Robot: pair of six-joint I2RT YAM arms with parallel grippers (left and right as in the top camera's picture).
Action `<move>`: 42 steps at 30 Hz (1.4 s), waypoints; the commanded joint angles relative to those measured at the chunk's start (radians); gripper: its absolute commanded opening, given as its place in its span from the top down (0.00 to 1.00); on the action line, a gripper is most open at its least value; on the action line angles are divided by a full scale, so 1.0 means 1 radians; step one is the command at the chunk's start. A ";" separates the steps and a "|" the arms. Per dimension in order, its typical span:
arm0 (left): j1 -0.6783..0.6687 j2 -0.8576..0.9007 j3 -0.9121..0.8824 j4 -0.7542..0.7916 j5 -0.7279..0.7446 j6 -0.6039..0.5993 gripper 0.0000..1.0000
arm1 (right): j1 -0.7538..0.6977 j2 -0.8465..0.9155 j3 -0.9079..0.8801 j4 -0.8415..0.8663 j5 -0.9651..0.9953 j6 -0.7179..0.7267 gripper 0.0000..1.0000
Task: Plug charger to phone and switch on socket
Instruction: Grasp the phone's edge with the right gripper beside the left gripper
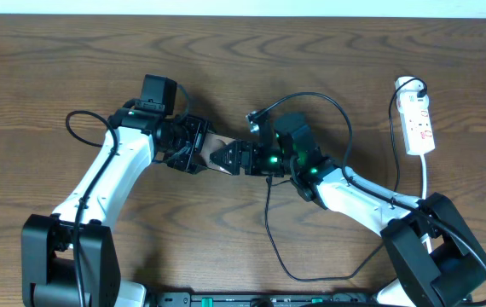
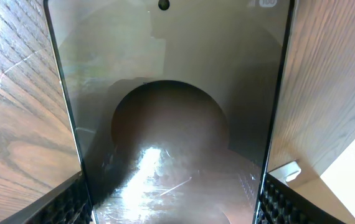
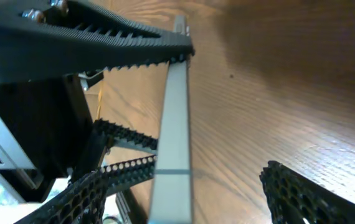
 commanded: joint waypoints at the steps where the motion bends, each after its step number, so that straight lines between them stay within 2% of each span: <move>1: -0.006 -0.018 0.032 0.004 0.013 -0.010 0.93 | 0.016 0.004 0.010 -0.001 0.023 0.012 0.29; 4: -0.008 -0.018 0.032 0.004 0.013 -0.010 0.93 | 0.016 0.004 0.010 0.000 0.023 0.012 0.36; 8: -0.016 -0.018 0.032 0.004 0.013 -0.010 0.93 | 0.016 0.004 0.010 0.000 0.023 0.012 0.39; 14: -0.029 -0.018 0.032 0.004 0.013 -0.010 0.93 | 0.016 0.004 0.010 0.000 0.023 0.021 0.50; 42: -0.052 -0.018 0.032 0.005 0.013 -0.017 0.93 | 0.016 0.004 0.010 -0.002 0.039 0.027 0.71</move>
